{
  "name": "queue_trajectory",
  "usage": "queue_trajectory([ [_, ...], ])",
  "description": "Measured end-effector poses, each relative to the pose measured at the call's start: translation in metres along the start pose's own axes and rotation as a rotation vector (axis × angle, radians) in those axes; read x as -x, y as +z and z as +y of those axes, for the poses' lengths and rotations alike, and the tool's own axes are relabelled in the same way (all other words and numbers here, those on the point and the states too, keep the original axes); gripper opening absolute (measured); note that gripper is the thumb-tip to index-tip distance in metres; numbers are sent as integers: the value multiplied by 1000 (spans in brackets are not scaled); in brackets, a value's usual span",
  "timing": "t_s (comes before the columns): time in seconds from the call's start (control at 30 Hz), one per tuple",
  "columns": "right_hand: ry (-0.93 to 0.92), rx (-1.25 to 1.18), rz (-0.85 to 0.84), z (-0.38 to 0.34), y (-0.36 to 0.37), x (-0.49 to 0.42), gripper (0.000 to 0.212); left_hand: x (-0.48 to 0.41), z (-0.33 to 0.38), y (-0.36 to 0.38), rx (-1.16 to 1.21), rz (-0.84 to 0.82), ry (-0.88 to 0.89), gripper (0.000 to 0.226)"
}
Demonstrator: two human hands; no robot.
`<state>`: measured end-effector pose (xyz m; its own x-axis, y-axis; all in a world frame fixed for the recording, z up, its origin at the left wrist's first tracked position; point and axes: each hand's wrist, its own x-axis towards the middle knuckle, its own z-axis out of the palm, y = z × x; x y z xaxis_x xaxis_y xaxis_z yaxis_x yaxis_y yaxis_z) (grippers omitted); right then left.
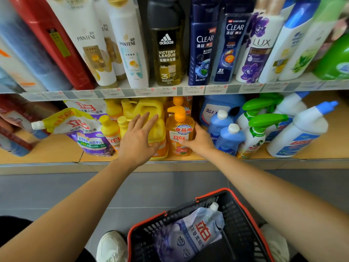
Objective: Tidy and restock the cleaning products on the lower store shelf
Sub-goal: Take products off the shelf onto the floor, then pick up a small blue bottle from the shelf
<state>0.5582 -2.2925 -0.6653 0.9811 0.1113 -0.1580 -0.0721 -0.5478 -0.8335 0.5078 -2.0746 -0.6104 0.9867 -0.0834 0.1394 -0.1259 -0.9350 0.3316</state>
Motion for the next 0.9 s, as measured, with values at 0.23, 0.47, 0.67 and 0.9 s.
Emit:
queue_trajectory([
  [0.23, -191, 569, -69, -6, -76, 44, 55, -2, 13, -11, -143, -88, -27, 88],
  [0.47, -237, 868, -27, -5, -149, 41, 61, -2, 44, -31, -111, -114, 127, 54],
  [0.67, -193, 839, 14, 16, -133, 31, 46, -1, 62, -14, 312, -304, 68, 28],
  [0.9, -278, 764, -19, 1, -149, 34, 29, 2, 71, 7, 500, -425, 62, 35],
])
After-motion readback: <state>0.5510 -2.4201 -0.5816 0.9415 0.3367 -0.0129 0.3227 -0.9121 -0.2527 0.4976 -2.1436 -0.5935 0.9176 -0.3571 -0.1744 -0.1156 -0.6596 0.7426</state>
